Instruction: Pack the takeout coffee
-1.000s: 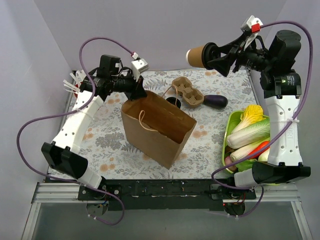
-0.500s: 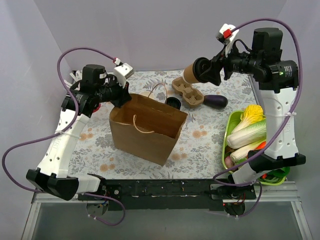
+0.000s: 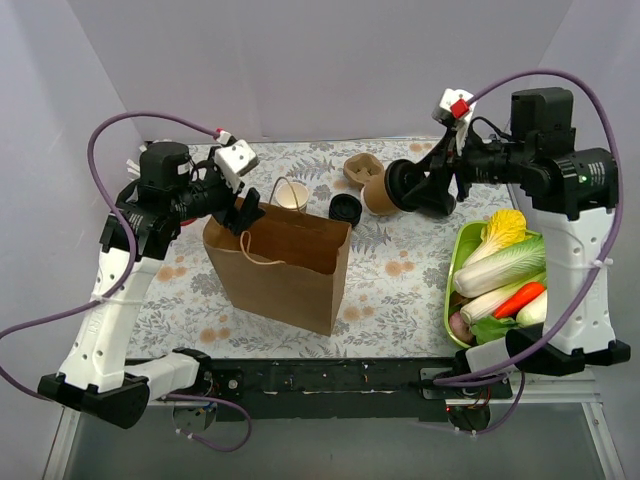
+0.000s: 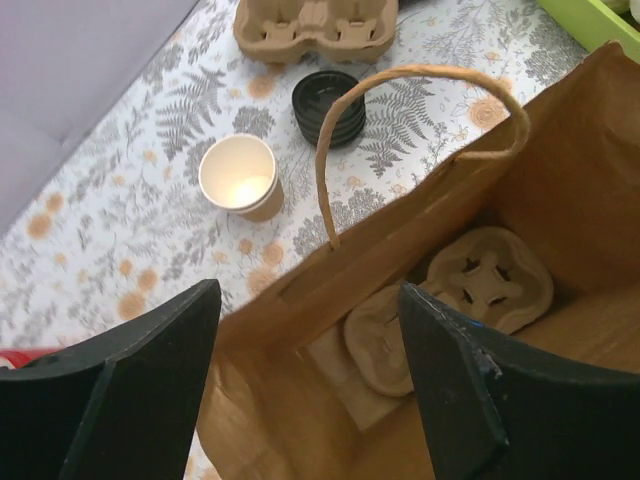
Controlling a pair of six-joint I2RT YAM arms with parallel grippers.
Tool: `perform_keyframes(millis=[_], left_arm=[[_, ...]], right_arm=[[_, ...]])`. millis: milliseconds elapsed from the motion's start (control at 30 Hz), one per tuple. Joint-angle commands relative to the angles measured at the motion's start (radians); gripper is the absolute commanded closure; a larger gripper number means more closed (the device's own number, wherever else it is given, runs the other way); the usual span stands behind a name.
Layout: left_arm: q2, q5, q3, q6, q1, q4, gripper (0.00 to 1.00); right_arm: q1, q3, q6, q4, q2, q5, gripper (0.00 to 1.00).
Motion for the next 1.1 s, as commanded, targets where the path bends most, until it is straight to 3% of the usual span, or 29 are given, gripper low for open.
perform_keyframes(millis=[0,233,500,667,733,900,933,967,1067], left_arm=[[-0.001,0.163,0.055,0.213,0.003,0.011,0.27],[0.212,0.295,0.265,0.301,0.003,-0.242,0.36],[0.34,0.327,0.319,0.436,0.003,-0.377,0.41],[0.364,0.314,0.33,0.482,0.002,-0.431,0.52],[0.364,0.307,0.316,0.514,0.002,-0.445,0.61],[0.337,0.272,0.27,0.522,0.002,-0.447,0.81],[0.335,0.262,0.265,0.51,0.002,-0.447,0.93],[0.331,0.252,0.267,0.47,0.003,-0.448,0.98],[0.317,0.235,0.282,0.352,0.002,-0.427,1.0]], right_arm=[[0.0,0.012,-0.005,0.003,-0.059,-0.16,0.99],[0.005,0.054,0.094,0.095,-0.031,-0.313,0.99],[0.119,0.091,0.145,0.158,0.059,-0.387,0.99],[0.294,0.091,0.088,0.141,0.088,-0.289,0.99],[0.359,0.098,0.053,0.132,0.11,-0.241,0.99],[0.455,0.042,0.036,0.291,0.093,0.062,0.99],[0.46,0.029,0.039,0.319,0.09,0.078,0.99],[0.463,0.023,0.042,0.336,0.085,0.089,0.99],[0.479,0.04,0.041,0.362,0.101,0.096,0.99]])
